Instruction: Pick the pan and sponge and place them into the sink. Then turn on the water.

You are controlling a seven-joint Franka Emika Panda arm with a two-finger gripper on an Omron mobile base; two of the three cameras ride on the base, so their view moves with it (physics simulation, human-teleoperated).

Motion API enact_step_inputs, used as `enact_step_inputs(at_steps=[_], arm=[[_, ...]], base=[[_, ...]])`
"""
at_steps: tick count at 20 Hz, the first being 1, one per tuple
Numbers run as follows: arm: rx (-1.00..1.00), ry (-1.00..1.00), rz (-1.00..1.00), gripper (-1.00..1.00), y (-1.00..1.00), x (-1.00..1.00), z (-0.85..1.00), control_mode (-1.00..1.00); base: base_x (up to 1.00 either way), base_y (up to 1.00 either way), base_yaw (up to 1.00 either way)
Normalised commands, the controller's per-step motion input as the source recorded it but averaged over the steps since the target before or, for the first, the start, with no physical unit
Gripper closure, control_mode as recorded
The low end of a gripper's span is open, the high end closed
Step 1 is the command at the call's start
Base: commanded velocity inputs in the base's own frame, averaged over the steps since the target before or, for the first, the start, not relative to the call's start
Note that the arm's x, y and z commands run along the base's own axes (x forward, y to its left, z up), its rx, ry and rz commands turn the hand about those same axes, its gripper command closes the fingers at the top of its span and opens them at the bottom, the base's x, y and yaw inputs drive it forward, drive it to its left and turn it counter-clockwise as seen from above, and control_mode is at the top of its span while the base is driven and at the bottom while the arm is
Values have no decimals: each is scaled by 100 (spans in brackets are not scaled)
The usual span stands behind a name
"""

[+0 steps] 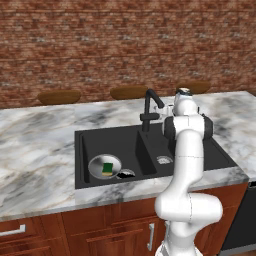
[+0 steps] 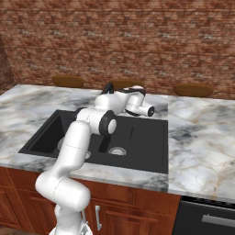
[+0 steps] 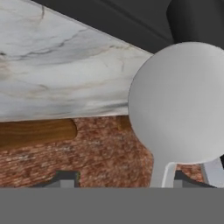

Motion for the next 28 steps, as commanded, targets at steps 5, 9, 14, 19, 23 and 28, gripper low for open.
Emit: enact_step_inputs(at_steps=[5,9,14,19,23,28], arm=[[9,7,0,100,-23,13,-1,-100],[12,7,-4,100,-55,4,-3,-100],[11,8,-8,100,-71,0,-9,-100],[8,10,-11,100,-71,0,-13,-100],[6,12,-13,100,-73,0,-18,-100],[7,9,-11,100,-79,0,-19,-100]], base=[[0,0,0],[0,0,0],[0,0,0],[0,0,0],[0,0,0],[0,0,0]])
